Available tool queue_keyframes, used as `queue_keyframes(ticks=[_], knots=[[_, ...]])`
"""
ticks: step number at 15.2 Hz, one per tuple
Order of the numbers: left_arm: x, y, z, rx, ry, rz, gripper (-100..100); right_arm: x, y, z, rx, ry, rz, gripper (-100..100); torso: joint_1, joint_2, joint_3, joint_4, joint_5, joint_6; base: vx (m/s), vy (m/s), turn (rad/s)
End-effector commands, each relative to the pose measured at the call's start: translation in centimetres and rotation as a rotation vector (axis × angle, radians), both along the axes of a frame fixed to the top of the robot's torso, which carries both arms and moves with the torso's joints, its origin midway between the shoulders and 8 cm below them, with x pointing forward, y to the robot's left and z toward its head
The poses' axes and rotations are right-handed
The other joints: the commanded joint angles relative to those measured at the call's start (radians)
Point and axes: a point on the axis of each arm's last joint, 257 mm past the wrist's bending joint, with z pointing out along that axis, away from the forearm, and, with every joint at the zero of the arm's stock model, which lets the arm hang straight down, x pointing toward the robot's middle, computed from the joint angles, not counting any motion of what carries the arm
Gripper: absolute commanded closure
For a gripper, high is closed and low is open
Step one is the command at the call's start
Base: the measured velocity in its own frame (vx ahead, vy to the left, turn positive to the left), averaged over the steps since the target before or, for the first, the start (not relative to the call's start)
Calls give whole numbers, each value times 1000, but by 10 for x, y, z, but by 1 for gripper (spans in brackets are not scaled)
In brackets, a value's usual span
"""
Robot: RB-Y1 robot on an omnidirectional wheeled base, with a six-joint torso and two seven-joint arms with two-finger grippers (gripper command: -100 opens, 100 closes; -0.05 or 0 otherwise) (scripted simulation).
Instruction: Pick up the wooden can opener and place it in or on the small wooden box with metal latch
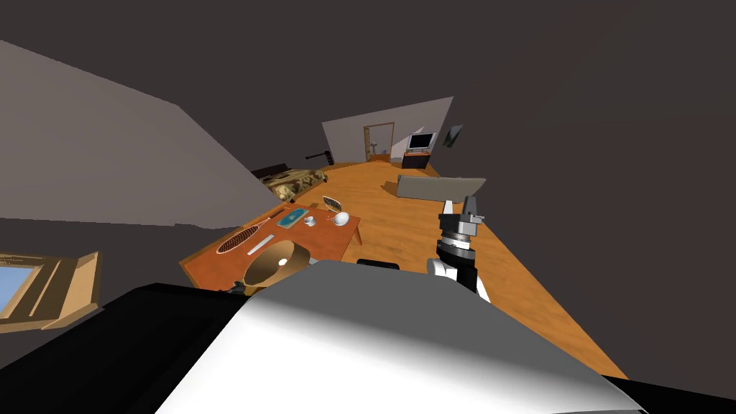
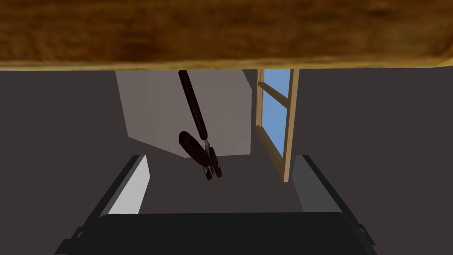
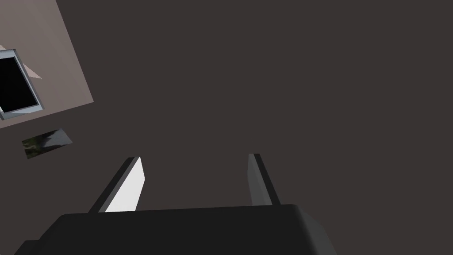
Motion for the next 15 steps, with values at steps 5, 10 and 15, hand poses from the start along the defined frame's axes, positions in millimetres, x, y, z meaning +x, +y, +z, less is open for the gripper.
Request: queue_keyframes(ticks=[5, 10, 15], knots=[[1, 32, 28, -2, -13, 9, -100, 0, 0, 0, 0, 0, 0, 0, -5, 2, 1, 0, -1, 0, -31, -86, -10], [4, 48, 44, 1, -14, 11, -100, 0, 0, 0, 0, 0, 0, 0, -5, 1, 1, 0, -1, 0, -23, -81, -10], [4, 50, 45, -2, -16, 14, -100, 0, 0, 0, 0, 0, 0, 0, 1, 0, 0, 0, 0, 0, -2, -7, 1]])
